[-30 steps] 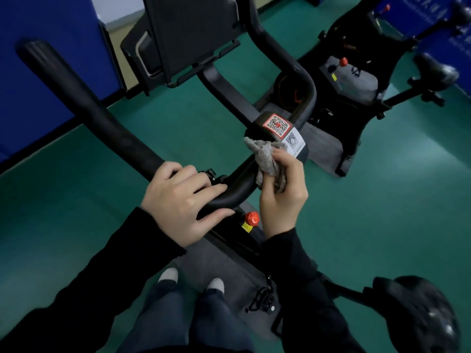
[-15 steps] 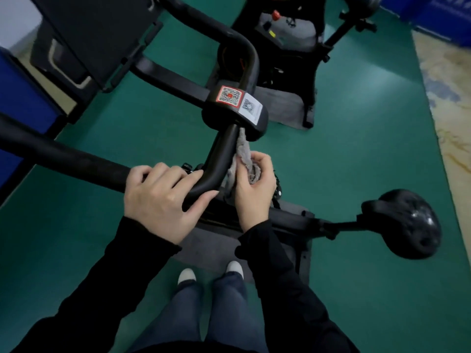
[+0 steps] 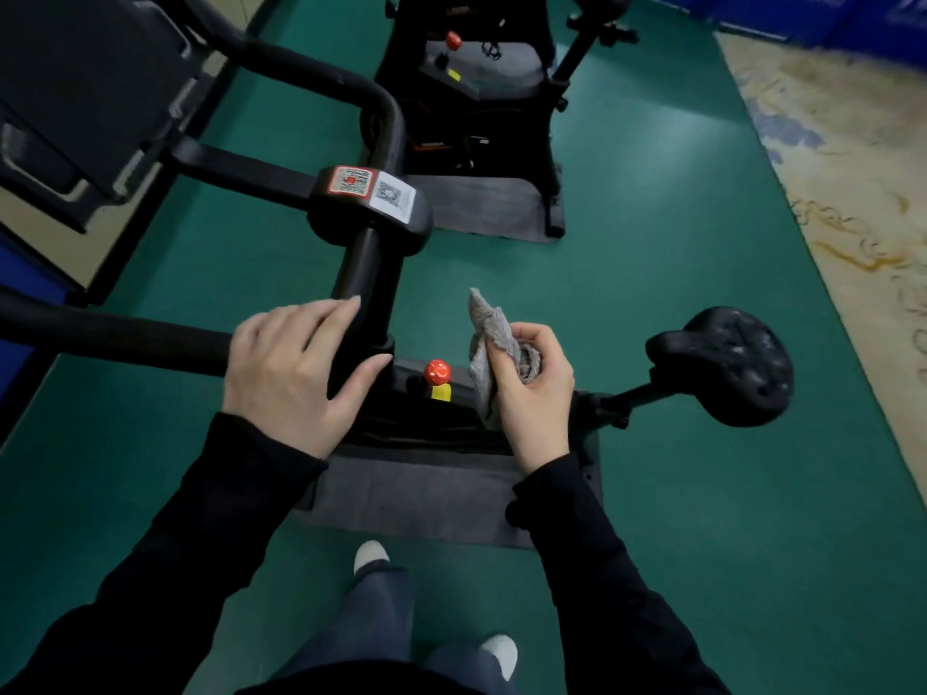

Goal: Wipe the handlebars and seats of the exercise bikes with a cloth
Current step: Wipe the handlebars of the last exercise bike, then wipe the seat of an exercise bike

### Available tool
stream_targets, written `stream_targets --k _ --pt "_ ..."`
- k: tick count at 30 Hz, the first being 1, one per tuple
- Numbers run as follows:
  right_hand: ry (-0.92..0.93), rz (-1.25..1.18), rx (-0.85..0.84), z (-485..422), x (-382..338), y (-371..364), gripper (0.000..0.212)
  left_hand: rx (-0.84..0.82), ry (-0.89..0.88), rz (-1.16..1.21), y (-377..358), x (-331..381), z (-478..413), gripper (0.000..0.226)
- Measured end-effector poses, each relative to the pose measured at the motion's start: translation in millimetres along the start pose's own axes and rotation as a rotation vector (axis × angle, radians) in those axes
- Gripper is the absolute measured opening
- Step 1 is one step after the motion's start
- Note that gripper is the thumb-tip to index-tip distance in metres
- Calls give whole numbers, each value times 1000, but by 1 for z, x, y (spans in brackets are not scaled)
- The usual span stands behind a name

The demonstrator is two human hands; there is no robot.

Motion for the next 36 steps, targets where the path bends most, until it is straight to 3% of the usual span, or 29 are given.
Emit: stream_targets --k 5,11,17,27,36 --pt "4 25 31 28 6 78 11 -111 -87 102 -5 78 12 49" --pt "-29 68 215 75 18 205 16 -441 -204 164 -29 183 50 65" --pt "-90 160 356 130 26 315 15 -586 -332 145 -54 280 87 65" --pt "-182 186 519 175 42 424 14 -657 -491 106 -73 381 107 65" --pt "-190 235 530 137 60 473 16 -706 -496 121 -119 428 77 64"
Point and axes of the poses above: each hand's wrist, its own z-axis away from the middle knuckle, its own y-axis out of the back of the hand, x = y × z, the point moved 7 cm from there along -z, towards the middle knuckle, and after that the axes turned 6 degrees about -z, right-handed, at the moved point
